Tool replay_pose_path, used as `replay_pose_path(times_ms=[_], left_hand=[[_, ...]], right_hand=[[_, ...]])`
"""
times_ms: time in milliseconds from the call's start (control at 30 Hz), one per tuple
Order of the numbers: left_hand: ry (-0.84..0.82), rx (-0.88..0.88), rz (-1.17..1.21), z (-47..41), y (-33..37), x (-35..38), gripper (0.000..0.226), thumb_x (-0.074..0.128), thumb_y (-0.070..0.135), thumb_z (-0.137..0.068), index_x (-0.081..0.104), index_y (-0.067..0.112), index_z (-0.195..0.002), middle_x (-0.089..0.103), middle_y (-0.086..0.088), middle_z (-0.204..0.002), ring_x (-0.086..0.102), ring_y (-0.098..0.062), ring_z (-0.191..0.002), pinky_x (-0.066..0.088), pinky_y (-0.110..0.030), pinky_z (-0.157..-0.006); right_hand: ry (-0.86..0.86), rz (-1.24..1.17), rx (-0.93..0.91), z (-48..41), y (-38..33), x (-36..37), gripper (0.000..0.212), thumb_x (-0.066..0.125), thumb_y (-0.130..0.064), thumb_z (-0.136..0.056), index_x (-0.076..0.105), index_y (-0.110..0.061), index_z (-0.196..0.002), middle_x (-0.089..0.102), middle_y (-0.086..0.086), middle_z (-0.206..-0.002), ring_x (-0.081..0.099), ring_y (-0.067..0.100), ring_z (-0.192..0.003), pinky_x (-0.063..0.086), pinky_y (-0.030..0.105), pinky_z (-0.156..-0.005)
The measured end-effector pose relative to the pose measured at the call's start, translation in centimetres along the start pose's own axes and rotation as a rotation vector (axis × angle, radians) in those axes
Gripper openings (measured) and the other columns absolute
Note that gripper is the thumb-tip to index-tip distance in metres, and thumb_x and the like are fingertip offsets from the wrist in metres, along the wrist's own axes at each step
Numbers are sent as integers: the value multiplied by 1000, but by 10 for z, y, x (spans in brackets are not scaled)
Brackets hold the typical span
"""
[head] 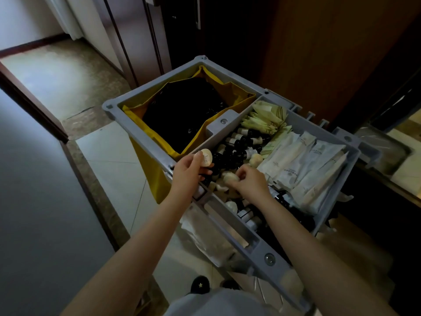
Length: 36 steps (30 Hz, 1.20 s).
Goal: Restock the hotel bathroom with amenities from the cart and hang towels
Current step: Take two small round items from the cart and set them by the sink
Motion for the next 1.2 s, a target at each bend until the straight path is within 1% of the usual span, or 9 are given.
replay_pose_path(times_ms=[100, 200, 333, 633, 800, 867, 967, 1067, 1200], left_hand=[[-18, 12, -18, -2, 0, 2, 20, 43, 28, -99, 60, 18, -101, 71, -10, -95, 63, -13, -72, 45, -23, -62], [-33, 20, -28, -3, 0, 3, 21, 44, 29, -98, 60, 17, -105, 71, -10, -97, 63, -14, -74, 46, -24, -64], [-24, 47, -52, -4, 4, 0, 29, 46, 29, -98, 59, 10, -115, 70, -10, -99, 63, -13, -75, 46, -23, -64], [59, 164, -35, 13, 23, -42, 17, 47, 27, -97, 61, 21, -92, 67, -5, -83, 59, -9, -64, 49, -21, -60], [240, 187, -20, 52, 16, -86, 20, 44, 26, -98, 60, 16, -92, 60, -12, -87, 56, -21, -77, 48, -30, -70], [343, 176, 7, 78, 13, -102, 20, 43, 26, -98, 59, 18, -91, 60, -15, -89, 56, -19, -75, 48, -28, -68], [548, 124, 58, 126, 2, -124, 20, 43, 25, -98, 59, 19, -88, 62, -6, -82, 56, -10, -66, 48, -20, -60], [734, 84, 118, 183, -12, -141, 17, 44, 23, -98, 58, 21, -88, 61, -2, -81, 57, -15, -73, 48, -29, -69], [1011, 14, 144, 270, -34, -169, 16, 45, 27, -97, 57, 27, -87, 61, -3, -87, 59, -16, -82, 49, -28, -74]], right_hand=[[14, -188, 6, 0, 0, -10, 26, 74, -27, -78, 50, -21, -82, 59, -1, -83, 57, 13, -73, 46, 26, -59], [49, -408, 9, 1, -3, -21, 19, 73, -19, -79, 55, -20, -85, 60, 1, -93, 57, 13, -79, 47, 23, -63], [37, -668, -20, 6, -16, -32, 10, 69, -13, -84, 65, -21, -89, 59, -2, -84, 54, 5, -66, 43, 14, -55], [-138, -598, -198, 15, -71, -17, 10, 59, -20, -92, 68, -23, -96, 60, -14, -66, 47, 5, -56, 41, 16, -54], [-376, -505, -382, 37, -110, 11, 11, 54, -17, -95, 64, -20, -96, 61, -6, -81, 54, -6, -60, 45, 11, -58], [-493, -446, -442, 50, -125, 29, 12, 54, -17, -95, 62, -15, -103, 60, -6, -80, 55, -4, -65, 45, 12, -60], [-653, -410, -485, 75, -141, 57, 10, 56, -17, -93, 62, -14, -101, 59, -8, -74, 54, -2, -62, 43, 11, -57], [-839, -351, -569, 112, -154, 89, 9, 57, -14, -93, 64, -17, -88, 61, -13, -60, 53, -5, -50, 43, 10, -52], [-1069, -266, -599, 178, -163, 139, 8, 58, -21, -93, 65, -17, -94, 62, -8, -72, 55, 2, -61, 45, 17, -60]])
Point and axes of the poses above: each hand's wrist, its own z-axis away from the middle knuckle, its own x-axis out of the palm, y = z × x, the point moved 4 cm from there along -z, towards the middle knuckle
